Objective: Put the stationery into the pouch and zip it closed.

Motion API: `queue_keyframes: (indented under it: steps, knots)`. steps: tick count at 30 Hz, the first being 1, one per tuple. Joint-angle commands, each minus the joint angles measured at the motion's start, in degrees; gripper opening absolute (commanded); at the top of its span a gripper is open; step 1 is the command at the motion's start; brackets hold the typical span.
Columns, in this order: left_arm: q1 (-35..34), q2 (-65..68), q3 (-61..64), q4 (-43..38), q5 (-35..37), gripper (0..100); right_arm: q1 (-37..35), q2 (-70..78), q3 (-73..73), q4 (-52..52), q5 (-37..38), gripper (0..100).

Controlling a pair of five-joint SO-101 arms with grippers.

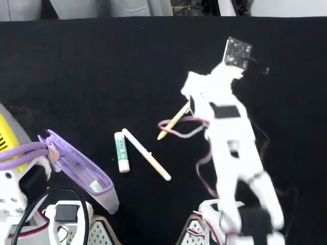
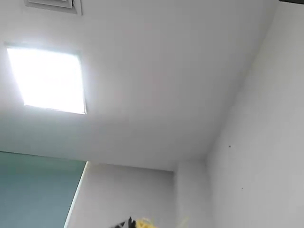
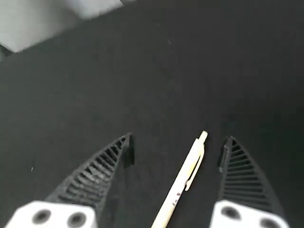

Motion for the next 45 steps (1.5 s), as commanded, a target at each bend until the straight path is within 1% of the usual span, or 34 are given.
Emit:
queue_keyframes:
  steps: [1, 3, 6, 8, 11, 14, 19, 21, 26, 28, 33, 38, 40, 42, 45]
  knots:
    - [-0.1, 1.5, -0.1, -0.7, 0.7, 3, 0.3, 13.7, -9.1, 0.4, -8.7, 28.3]
    - [0.0, 1.5, 0.3, -0.9, 0.7, 3, 0.3, 18.5, -11.0, 0.4, -10.5, 28.3]
    - [2.4, 1.2, 1.2, -1.1, 0.7, 3, 0.3, 25.3, -14.2, 0.4, -11.7, 28.3]
    - [4.4, 1.4, 1.4, -1.1, 0.4, 3, 0.3, 29.6, -17.0, 0.5, -11.8, 28.3]
    - [5.1, 1.5, 1.6, -1.1, 0.2, 3, 0.4, 35.8, -21.7, 1.4, -11.7, 28.3]
    - [5.1, 1.5, 1.6, -1.1, 0.2, 3, 0.4, 41.5, -27.2, 4.5, -11.6, 28.3]
    - [5.1, 1.5, 1.6, -1.1, 0.2, 3, 0.6, 50.2, -39.3, 13.9, -11.8, 28.1]
    - [5.1, 1.5, 1.6, -1.1, 0.2, 3, 0.6, 53.3, -44.6, 19.2, -11.6, 24.9]
    - [5.1, 1.5, 1.6, -1.1, 0.2, 3, 0.6, 59.9, -55.9, 30.2, -11.6, 7.1]
    - [5.1, 1.5, 1.6, -1.1, 0.2, 3, 0.6, 62.0, -59.6, 33.5, -11.3, 0.8]
    - [5.1, 1.5, 1.6, -1.1, 0.2, 3, 0.7, 65.9, -66.4, 39.5, -11.3, 1.1]
    - [5.1, 1.5, 1.6, -1.1, 0.2, 3, 0.7, 67.1, -69.9, 44.6, -11.3, 1.1]
    - [5.1, 1.5, 1.6, -1.1, 0.2, 3, 0.8, 66.4, -71.8, 47.2, -10.5, 1.1]
    - [5.1, 1.3, 1.6, -1.1, 0.2, 3, 1.1, 64.7, -73.8, 50.1, -8.2, 1.1]
    - [5.1, 1.2, 1.6, -1.1, 0.2, 3, 2.6, 60.4, -76.7, 54.1, -6.4, 1.1]
